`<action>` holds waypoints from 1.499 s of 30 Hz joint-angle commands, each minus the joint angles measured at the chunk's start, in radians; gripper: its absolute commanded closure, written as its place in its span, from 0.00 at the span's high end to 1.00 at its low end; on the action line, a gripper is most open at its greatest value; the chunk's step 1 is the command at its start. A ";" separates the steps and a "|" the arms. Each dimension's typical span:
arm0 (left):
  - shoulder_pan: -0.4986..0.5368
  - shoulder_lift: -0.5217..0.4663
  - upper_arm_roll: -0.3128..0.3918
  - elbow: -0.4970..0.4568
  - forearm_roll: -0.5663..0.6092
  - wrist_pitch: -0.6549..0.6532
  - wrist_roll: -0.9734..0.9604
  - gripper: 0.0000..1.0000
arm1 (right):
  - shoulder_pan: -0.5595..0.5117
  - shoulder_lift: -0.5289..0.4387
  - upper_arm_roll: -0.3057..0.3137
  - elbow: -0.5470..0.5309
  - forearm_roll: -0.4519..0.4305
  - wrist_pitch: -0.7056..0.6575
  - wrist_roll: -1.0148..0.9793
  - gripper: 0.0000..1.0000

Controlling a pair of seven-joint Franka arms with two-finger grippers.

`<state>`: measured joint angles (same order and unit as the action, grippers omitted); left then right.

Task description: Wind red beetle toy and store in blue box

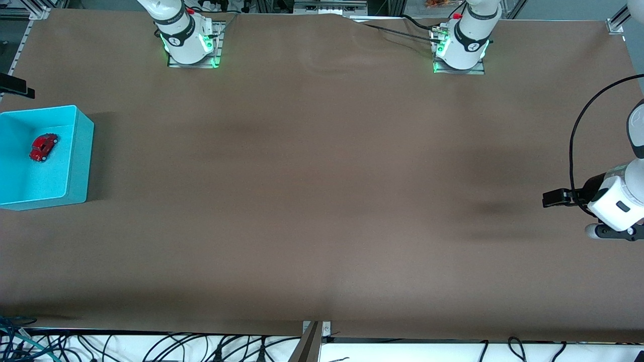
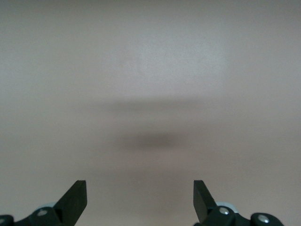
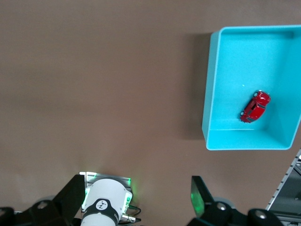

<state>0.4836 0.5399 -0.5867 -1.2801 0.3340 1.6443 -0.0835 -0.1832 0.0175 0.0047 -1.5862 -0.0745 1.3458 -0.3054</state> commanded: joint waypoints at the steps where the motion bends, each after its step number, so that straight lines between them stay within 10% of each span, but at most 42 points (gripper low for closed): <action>1: -0.004 0.003 -0.001 0.016 0.023 -0.017 0.019 1.00 | 0.106 -0.034 -0.058 -0.011 0.024 -0.013 0.064 1.00; 45: -0.005 0.005 -0.001 0.018 0.023 -0.017 0.019 1.00 | 0.312 -0.014 -0.077 -0.072 0.056 0.268 0.308 1.00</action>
<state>0.4836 0.5406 -0.5867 -1.2801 0.3340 1.6443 -0.0835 0.1217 0.0249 -0.0586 -1.6487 -0.0343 1.6048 -0.0063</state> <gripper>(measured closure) 0.000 0.000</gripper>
